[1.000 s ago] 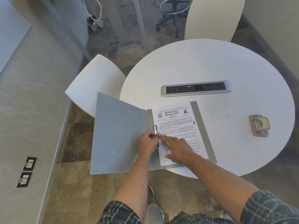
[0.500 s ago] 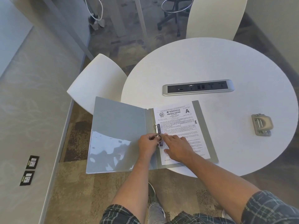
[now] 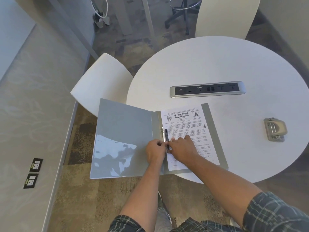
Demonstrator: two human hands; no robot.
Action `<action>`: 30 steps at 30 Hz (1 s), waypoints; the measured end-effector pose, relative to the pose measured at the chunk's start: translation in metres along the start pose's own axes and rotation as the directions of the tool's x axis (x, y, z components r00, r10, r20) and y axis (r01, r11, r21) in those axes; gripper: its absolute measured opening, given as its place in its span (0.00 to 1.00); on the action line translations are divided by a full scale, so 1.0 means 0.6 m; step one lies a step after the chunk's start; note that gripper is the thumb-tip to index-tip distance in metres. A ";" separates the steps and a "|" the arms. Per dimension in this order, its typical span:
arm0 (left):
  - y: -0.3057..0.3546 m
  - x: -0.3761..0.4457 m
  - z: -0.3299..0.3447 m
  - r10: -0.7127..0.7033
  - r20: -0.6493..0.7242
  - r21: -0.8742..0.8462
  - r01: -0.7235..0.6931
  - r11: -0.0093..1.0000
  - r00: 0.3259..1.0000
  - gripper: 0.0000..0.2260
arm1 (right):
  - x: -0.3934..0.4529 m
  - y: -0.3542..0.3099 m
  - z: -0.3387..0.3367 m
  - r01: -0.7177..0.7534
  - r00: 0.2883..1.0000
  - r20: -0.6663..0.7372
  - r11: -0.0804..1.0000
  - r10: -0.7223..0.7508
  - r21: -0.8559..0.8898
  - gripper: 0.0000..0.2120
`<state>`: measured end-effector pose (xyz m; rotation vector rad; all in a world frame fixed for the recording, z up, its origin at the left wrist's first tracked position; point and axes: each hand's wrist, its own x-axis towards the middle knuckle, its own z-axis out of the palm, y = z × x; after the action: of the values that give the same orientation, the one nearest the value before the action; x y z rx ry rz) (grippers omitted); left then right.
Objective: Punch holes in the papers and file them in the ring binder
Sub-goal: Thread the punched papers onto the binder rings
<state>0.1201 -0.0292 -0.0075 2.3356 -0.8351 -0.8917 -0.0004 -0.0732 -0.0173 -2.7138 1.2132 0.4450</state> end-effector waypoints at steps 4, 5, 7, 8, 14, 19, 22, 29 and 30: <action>-0.014 -0.015 0.002 0.027 -0.031 -0.053 -0.028 0.998 0.999 0.07 | 0.000 -0.004 -0.016 0.042 0.999 0.001 0.997 -0.042 -0.071 0.11; -0.015 -0.020 0.003 0.030 -0.044 -0.061 -0.032 0.998 0.999 0.07 | -0.001 -0.006 -0.018 0.057 0.998 -0.004 0.995 -0.057 -0.078 0.11; -0.014 -0.026 0.003 0.034 -0.065 -0.063 -0.038 0.997 0.997 0.06 | -0.005 -0.008 -0.016 0.090 0.996 -0.014 0.992 -0.092 -0.092 0.10; -0.012 -0.028 0.003 0.033 -0.068 -0.060 -0.037 0.998 0.997 0.07 | -0.007 -0.010 -0.014 0.111 0.993 -0.016 0.988 -0.113 -0.106 0.09; -0.006 -0.029 0.005 0.026 -0.066 -0.037 -0.028 0.999 0.998 0.07 | -0.005 -0.017 0.012 0.156 0.983 -0.066 0.970 -0.170 -0.186 0.13; -0.007 -0.025 0.005 0.028 -0.062 0.004 -0.028 1.000 0.998 0.07 | 0.000 -0.013 0.021 0.127 0.984 -0.103 0.979 -0.144 -0.162 0.15; -0.004 -0.024 0.006 0.015 -0.066 0.003 -0.015 1.000 0.998 0.07 | 0.003 -0.011 0.027 0.109 0.983 -0.131 0.983 -0.129 -0.149 0.17; 0.010 -0.025 -0.013 0.108 -0.006 0.162 -0.105 0.981 0.994 0.08 | 0.004 -0.013 0.021 0.043 0.993 -0.101 0.988 -0.058 -0.147 0.22; 0.015 -0.025 -0.020 0.147 0.011 0.196 -0.146 0.970 0.989 0.08 | 0.004 -0.012 0.019 0.042 0.994 -0.091 0.987 -0.056 -0.152 0.21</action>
<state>0.1163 -0.0225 0.0122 2.4026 -1.1242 -0.7731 0.0043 -0.0676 -0.0287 -2.9165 1.1772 0.4218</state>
